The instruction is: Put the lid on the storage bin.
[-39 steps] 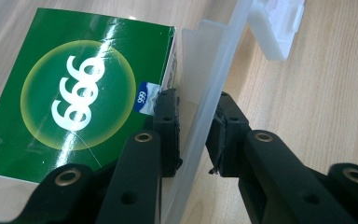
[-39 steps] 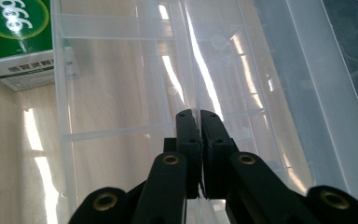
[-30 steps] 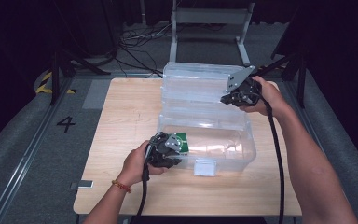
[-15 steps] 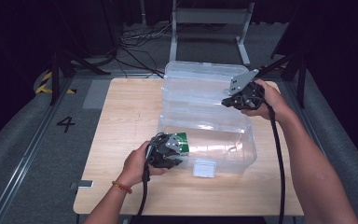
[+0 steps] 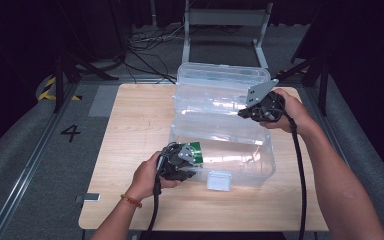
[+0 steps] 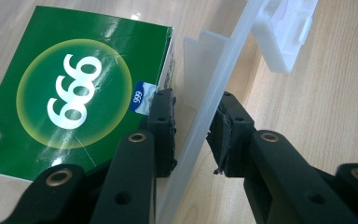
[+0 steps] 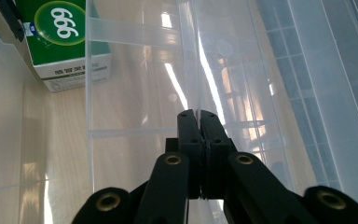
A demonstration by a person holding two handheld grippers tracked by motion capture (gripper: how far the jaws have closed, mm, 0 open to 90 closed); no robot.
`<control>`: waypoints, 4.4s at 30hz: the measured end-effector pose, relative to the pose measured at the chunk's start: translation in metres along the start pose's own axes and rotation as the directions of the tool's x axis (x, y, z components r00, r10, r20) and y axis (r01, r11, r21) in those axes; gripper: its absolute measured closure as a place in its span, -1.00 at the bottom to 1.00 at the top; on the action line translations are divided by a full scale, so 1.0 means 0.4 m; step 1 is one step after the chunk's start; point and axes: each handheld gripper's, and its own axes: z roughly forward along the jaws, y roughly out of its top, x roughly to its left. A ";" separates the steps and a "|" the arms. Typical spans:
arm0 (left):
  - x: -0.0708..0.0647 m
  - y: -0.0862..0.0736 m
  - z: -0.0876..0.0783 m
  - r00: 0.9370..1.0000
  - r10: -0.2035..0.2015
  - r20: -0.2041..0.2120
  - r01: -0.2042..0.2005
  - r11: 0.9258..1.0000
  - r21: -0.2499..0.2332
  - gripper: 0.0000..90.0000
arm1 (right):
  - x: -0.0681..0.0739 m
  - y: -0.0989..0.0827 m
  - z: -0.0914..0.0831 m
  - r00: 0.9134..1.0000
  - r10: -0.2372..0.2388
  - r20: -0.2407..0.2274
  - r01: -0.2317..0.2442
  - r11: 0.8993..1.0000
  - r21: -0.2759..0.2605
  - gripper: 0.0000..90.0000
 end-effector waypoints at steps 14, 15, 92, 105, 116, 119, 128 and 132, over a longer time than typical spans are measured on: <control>0.000 0.000 0.000 1.000 -0.002 0.001 0.002 1.000 -0.003 0.58 | 0.027 -0.002 -0.010 1.000 -0.010 0.012 0.010 1.000 -0.015 0.99; -0.001 0.000 0.001 1.000 -0.003 0.001 0.003 1.000 -0.005 0.58 | 0.031 -0.004 -0.011 1.000 -0.004 0.009 0.004 1.000 -0.018 0.99; -0.064 -0.038 -0.285 0.972 -0.153 -0.178 0.074 0.919 -0.387 -0.37 | 0.172 -0.038 -0.049 0.999 -0.029 0.035 0.032 0.996 -0.077 0.96; 0.018 0.038 -0.363 0.955 -0.200 -0.218 0.074 0.875 -0.479 -0.13 | 0.195 -0.038 -0.051 0.998 -0.048 0.041 0.051 0.996 -0.075 0.95; 0.079 0.107 -0.341 0.938 -0.230 -0.259 0.095 0.889 -0.448 0.11 | 0.215 -0.042 -0.050 0.998 -0.048 0.035 0.051 0.995 -0.081 0.94; 0.096 0.114 -0.335 0.936 -0.240 -0.259 0.103 0.887 -0.451 0.14 | 0.220 -0.045 -0.050 0.999 -0.045 0.029 0.048 0.995 -0.087 0.94; 0.138 0.108 -0.329 0.935 -0.246 -0.256 0.112 0.888 -0.447 0.65 | 0.236 -0.047 -0.049 0.998 -0.053 0.042 0.056 0.995 -0.082 0.92; 0.148 0.105 -0.325 0.932 -0.253 -0.259 0.119 0.890 -0.441 0.87 | 0.242 -0.049 -0.049 0.998 -0.044 0.033 0.047 0.995 -0.086 0.92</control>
